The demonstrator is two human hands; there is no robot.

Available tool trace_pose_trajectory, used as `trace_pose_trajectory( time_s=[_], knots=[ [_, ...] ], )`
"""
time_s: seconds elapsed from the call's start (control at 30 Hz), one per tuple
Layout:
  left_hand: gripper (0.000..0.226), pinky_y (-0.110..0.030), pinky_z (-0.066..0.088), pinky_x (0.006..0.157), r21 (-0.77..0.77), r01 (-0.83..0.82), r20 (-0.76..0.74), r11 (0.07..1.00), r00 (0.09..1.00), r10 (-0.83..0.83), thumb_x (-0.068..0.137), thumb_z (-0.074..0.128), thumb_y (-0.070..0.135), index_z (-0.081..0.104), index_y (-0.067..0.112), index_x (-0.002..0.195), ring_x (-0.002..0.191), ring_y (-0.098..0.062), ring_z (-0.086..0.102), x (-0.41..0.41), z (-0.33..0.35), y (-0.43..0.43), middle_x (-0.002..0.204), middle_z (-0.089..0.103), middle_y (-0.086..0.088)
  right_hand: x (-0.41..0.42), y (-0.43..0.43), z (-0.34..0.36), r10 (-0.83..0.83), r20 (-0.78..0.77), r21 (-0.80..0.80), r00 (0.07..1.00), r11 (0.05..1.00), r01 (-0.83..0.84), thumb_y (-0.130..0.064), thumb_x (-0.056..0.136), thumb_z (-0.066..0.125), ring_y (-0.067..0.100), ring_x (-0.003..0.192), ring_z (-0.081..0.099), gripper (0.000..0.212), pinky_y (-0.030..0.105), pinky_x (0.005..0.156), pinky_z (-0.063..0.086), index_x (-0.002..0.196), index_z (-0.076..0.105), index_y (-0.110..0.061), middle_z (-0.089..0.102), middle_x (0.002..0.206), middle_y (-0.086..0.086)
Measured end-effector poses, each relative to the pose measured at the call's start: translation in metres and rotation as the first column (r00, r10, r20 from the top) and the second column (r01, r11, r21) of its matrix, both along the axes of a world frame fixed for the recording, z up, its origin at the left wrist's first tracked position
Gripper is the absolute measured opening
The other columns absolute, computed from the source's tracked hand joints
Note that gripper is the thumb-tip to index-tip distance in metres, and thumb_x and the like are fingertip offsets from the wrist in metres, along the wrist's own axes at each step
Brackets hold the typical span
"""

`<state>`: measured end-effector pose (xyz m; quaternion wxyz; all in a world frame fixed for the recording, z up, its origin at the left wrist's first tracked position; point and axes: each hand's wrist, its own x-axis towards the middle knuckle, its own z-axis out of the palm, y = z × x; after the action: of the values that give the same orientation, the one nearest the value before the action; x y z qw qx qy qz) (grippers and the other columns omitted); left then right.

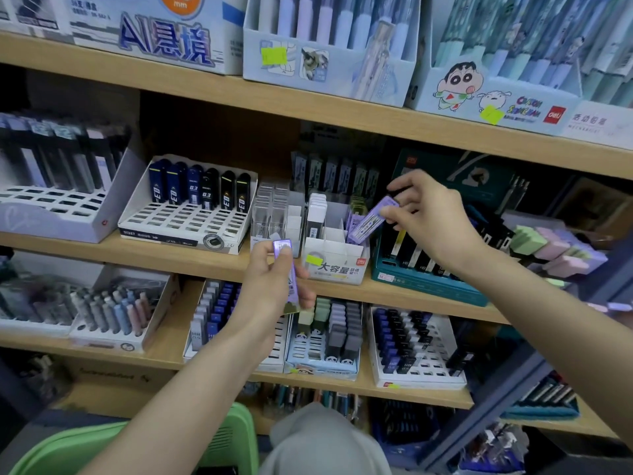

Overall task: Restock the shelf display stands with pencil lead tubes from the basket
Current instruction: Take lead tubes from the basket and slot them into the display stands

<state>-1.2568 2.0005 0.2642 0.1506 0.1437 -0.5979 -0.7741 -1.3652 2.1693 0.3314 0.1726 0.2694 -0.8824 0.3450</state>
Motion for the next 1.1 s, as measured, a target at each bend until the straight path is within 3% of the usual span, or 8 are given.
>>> trace_pose_trajectory(
  time_s=[0.1,0.23,0.37,0.5,0.7,0.8,0.93,1.1],
  knots=[
    [0.014,-0.019,0.038,0.039,-0.182,-0.023,-0.013,0.983,1.000,0.021,0.103,0.036,0.027,0.048,0.024,0.096,0.041,-0.007,0.046,-0.003,-0.003,0.000,0.086,0.062,0.003,-0.004,-0.005,-0.001,0.010,-0.046,0.101,0.999,0.995,-0.006,-0.013,0.088,0.066,0.017,0.075,0.065,0.010,0.035,0.076,0.056,0.097,0.062,-0.013,0.066,0.084,0.007],
    [0.015,-0.020,0.039,0.046,-0.408,-0.055,-0.089,0.911,0.996,0.020,0.102,0.036,0.027,0.047,0.025,0.091,0.051,-0.008,0.049,-0.008,-0.003,0.002,0.088,0.061,0.014,-0.004,-0.012,-0.003,0.035,-0.049,0.214,0.998,0.976,-0.024,-0.017,0.092,0.061,0.011,0.077,0.061,0.016,0.028,0.078,0.052,0.106,0.068,-0.014,0.064,0.084,-0.001],
    [0.013,-0.024,0.036,0.053,-0.542,-0.067,-0.117,0.838,0.993,0.003,0.101,0.039,0.025,0.049,0.024,0.093,0.062,-0.011,0.046,-0.012,-0.004,0.005,0.083,0.056,0.003,0.003,-0.016,0.000,0.068,-0.133,0.108,0.989,0.993,-0.053,-0.014,0.093,0.057,0.010,0.076,0.060,0.011,0.023,0.075,0.050,0.100,0.066,-0.013,0.062,0.085,-0.003],
    [0.007,-0.016,0.031,0.040,-0.138,0.070,-0.017,0.988,0.997,-0.073,0.098,0.049,0.024,0.054,0.019,0.097,0.049,-0.007,0.039,-0.010,0.005,0.009,0.089,0.063,0.003,0.019,-0.017,-0.007,0.185,-0.237,0.028,0.954,0.983,-0.183,-0.012,0.089,0.064,0.006,0.081,0.060,0.010,0.013,0.072,0.051,0.098,0.065,-0.010,0.061,0.087,-0.006],
    [0.025,-0.013,0.027,0.036,0.343,0.118,-0.027,0.932,0.993,-0.116,0.092,0.057,0.024,0.060,0.004,0.106,0.045,-0.003,0.038,-0.009,0.013,0.005,0.072,0.061,0.000,0.037,-0.010,-0.024,0.481,-0.321,0.221,0.816,0.876,-0.429,0.009,0.078,0.064,0.005,0.093,0.058,0.017,0.015,0.084,0.048,0.088,0.066,-0.005,0.064,0.097,0.005],
    [0.008,-0.012,0.027,0.035,0.418,0.080,-0.048,0.905,0.997,-0.066,0.094,0.055,0.013,0.061,0.008,0.096,0.044,-0.003,0.036,-0.010,0.014,0.001,0.072,0.067,0.000,0.051,-0.014,-0.032,0.453,-0.168,0.173,0.876,0.888,-0.426,0.005,0.078,0.070,0.006,0.094,0.059,0.024,0.016,0.084,0.050,0.094,0.065,-0.012,0.061,0.100,-0.002],
    [0.006,-0.013,0.031,0.039,0.287,0.047,-0.093,0.957,0.995,-0.021,0.094,0.055,0.014,0.060,0.013,0.090,0.049,-0.005,0.035,-0.008,0.011,0.002,0.084,0.070,0.000,0.069,-0.019,-0.034,0.310,0.304,-0.205,0.901,0.945,-0.256,-0.013,0.070,0.081,0.002,0.072,0.063,0.038,0.014,0.070,0.052,0.097,0.058,-0.029,0.063,0.098,-0.009],
    [0.016,-0.013,0.035,0.042,-0.068,0.018,-0.078,0.998,0.997,-0.024,0.094,0.054,0.023,0.065,0.018,0.105,0.045,-0.001,0.040,-0.005,0.004,0.004,0.053,0.049,0.011,0.062,-0.010,-0.021,0.271,0.370,-0.379,0.888,0.917,-0.122,-0.012,0.084,0.067,0.007,0.069,0.064,0.019,0.019,0.068,0.055,0.103,0.066,-0.017,0.071,0.092,0.008]
  ],
)
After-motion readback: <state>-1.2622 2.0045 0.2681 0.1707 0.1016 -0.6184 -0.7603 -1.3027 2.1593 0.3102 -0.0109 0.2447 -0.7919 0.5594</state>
